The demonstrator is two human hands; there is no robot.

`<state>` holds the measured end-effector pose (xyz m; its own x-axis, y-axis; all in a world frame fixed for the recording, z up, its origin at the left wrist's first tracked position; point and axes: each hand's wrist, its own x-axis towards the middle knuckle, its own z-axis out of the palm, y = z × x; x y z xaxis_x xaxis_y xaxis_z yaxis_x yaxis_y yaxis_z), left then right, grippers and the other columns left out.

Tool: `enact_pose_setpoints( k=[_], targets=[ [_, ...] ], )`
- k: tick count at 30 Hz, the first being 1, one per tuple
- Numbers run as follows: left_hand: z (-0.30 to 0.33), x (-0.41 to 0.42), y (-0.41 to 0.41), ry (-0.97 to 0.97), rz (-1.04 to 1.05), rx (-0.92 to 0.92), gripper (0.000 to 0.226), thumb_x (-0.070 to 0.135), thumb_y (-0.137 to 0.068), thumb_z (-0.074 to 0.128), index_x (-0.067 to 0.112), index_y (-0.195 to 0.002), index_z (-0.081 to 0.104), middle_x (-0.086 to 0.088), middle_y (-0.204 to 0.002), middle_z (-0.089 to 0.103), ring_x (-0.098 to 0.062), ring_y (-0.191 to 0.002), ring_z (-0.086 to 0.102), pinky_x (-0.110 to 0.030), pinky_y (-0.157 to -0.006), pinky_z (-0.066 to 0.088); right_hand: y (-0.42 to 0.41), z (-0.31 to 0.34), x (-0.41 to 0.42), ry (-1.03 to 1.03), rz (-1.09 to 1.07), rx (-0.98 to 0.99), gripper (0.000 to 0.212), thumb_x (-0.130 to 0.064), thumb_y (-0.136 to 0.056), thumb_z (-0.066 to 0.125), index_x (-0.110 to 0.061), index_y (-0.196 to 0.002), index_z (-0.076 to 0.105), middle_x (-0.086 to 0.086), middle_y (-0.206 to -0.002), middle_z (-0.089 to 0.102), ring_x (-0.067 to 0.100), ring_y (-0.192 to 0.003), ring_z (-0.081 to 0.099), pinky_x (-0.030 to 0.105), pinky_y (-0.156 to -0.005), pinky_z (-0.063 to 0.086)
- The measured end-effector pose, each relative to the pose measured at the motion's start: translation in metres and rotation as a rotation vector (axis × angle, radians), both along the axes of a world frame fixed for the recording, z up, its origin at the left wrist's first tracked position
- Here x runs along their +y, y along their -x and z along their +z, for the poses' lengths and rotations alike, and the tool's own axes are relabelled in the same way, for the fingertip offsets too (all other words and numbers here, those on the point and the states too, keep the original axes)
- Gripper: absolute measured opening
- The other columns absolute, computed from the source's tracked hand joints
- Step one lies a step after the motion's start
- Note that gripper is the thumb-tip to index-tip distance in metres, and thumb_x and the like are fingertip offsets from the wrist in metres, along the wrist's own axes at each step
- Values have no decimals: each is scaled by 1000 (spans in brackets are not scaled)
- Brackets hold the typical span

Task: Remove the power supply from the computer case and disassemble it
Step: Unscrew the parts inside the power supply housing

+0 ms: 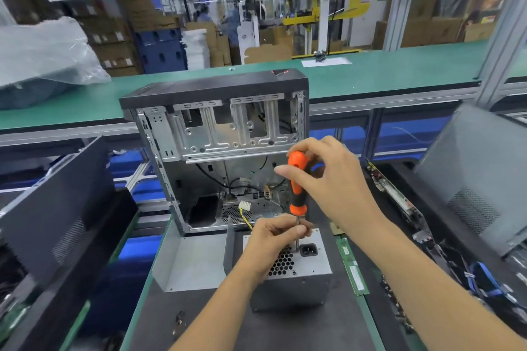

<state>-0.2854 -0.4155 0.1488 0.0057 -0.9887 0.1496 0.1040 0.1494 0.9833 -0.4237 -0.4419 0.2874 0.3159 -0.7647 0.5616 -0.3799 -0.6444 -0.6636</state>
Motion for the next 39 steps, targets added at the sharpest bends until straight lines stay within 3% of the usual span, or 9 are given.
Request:
enact_pose_setpoints(
  k=[5, 8, 14, 17, 22, 29, 32, 36, 39],
  targets=[
    [4, -3, -2, -14, 22, 28, 11, 23, -73, 81, 14, -79, 78, -4, -84, 73, -14, -81, 64, -23, -76, 50, 2, 4, -2, -74, 157, 13, 27, -27, -89, 65, -23, -116, 64, -10, -102, 67, 4, -98, 61, 25, -91, 49],
    [8, 0, -2, -43, -53, 84, 9, 23, -78, 76, 19, -86, 79, -1, -87, 74, -15, -85, 68, -22, -81, 50, 9, 6, -6, -70, 222, 132, 21, -25, -96, 56, -25, -116, 59, -7, -103, 67, 5, -99, 60, 19, -87, 46],
    [9, 3, 1, -21, -31, 81, 14, 16, -87, 65, 17, -91, 79, -3, -88, 74, -15, -88, 68, -20, -82, 50, 4, 11, -3, 27, 71, 144, 47, -63, -71, 59, -25, -98, 63, -4, -92, 52, 9, -86, 52, 22, -75, 47],
    [8, 1, 1, -23, 7, 72, 9, 14, -81, 70, 16, -82, 79, -4, -81, 73, -13, -80, 66, -20, -77, 50, 3, 10, -2, 46, 91, 66, 29, -42, -79, 71, -22, -100, 67, -7, -89, 60, 7, -85, 57, 19, -77, 48],
    [8, -3, -4, -55, -104, 166, 11, 23, -78, 78, 16, -87, 78, -3, -86, 73, -15, -82, 66, -26, -85, 51, 12, 14, -11, -117, 238, 217, 22, -25, -96, 55, -26, -118, 55, -11, -106, 64, -2, -99, 58, 12, -84, 45],
    [4, -4, -3, -55, -29, 125, 10, 21, -80, 72, 16, -84, 80, -3, -82, 74, -14, -83, 68, -21, -81, 51, 7, 23, -11, 19, 42, 173, 30, -53, -77, 63, -26, -88, 69, -5, -85, 50, 3, -78, 51, 9, -65, 38],
    [5, -3, -3, -36, -14, 121, 6, 16, -77, 73, 15, -79, 79, -3, -78, 73, -13, -80, 68, -19, -78, 50, 8, 33, -12, 38, 117, 216, 19, -34, -85, 69, -25, -102, 68, -6, -85, 58, 4, -79, 57, 20, -76, 49],
    [7, -4, -1, -39, 26, 165, 10, 5, -68, 75, 14, -68, 73, -4, -71, 69, -14, -71, 61, -21, -72, 50, 14, 48, -16, -120, 436, 389, 33, -9, -93, 59, -26, -121, 61, -14, -108, 67, 2, -105, 61, 26, -98, 48],
    [7, -4, 0, -52, 45, 172, 21, -3, -69, 74, 17, -63, 71, -5, -70, 67, -14, -68, 59, -22, -72, 50, 10, 54, -20, -20, 342, 556, 32, -43, -90, 58, -25, -117, 62, -10, -107, 65, 5, -98, 61, 26, -88, 51]
  ],
)
